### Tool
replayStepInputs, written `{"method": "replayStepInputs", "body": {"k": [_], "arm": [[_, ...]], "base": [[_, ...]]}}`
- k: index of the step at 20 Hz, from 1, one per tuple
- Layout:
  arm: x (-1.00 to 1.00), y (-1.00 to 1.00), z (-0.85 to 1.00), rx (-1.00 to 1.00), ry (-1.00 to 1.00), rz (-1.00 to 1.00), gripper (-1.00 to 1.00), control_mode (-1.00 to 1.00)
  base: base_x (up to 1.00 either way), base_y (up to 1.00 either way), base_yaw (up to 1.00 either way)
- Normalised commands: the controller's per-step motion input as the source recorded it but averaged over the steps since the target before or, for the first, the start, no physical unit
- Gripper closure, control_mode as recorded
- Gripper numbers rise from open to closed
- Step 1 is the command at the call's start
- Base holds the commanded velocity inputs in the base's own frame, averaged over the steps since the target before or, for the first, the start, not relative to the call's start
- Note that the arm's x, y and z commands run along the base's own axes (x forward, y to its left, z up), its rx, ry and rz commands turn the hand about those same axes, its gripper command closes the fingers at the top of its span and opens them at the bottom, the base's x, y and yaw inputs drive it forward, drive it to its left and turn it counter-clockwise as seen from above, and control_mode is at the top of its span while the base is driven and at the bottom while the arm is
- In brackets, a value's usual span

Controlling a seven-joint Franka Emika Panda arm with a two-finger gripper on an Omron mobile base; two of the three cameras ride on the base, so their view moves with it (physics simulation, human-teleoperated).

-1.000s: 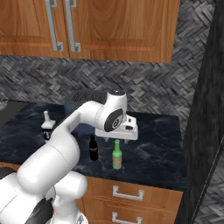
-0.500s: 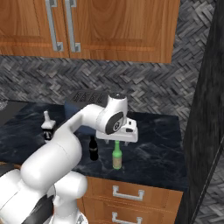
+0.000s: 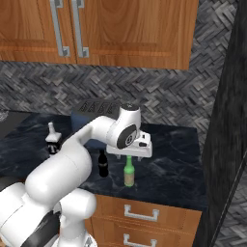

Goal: Move the drinks to the dining counter.

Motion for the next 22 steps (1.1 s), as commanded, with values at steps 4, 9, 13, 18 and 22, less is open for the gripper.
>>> {"method": "replayStepInputs", "body": {"k": [4, 9, 13, 18, 22], "arm": [[0.07, 0.00, -0.03, 0.00, 0.00, 0.00, -1.00, -1.00], [0.04, 0.00, -0.04, 0.00, 0.00, 0.00, -1.00, -1.00], [0.00, 0.00, -0.08, 0.00, 0.00, 0.00, -1.00, -1.00], [0.00, 0.00, -0.08, 0.00, 0.00, 0.00, -1.00, -1.00], [0.00, 0.00, -0.06, 0.00, 0.00, 0.00, -1.00, -1.00]], "base": [[0.00, 0.00, 0.00], [0.00, 0.00, 0.00], [0.00, 0.00, 0.00], [0.00, 0.00, 0.00], [0.00, 0.00, 0.00]]}}
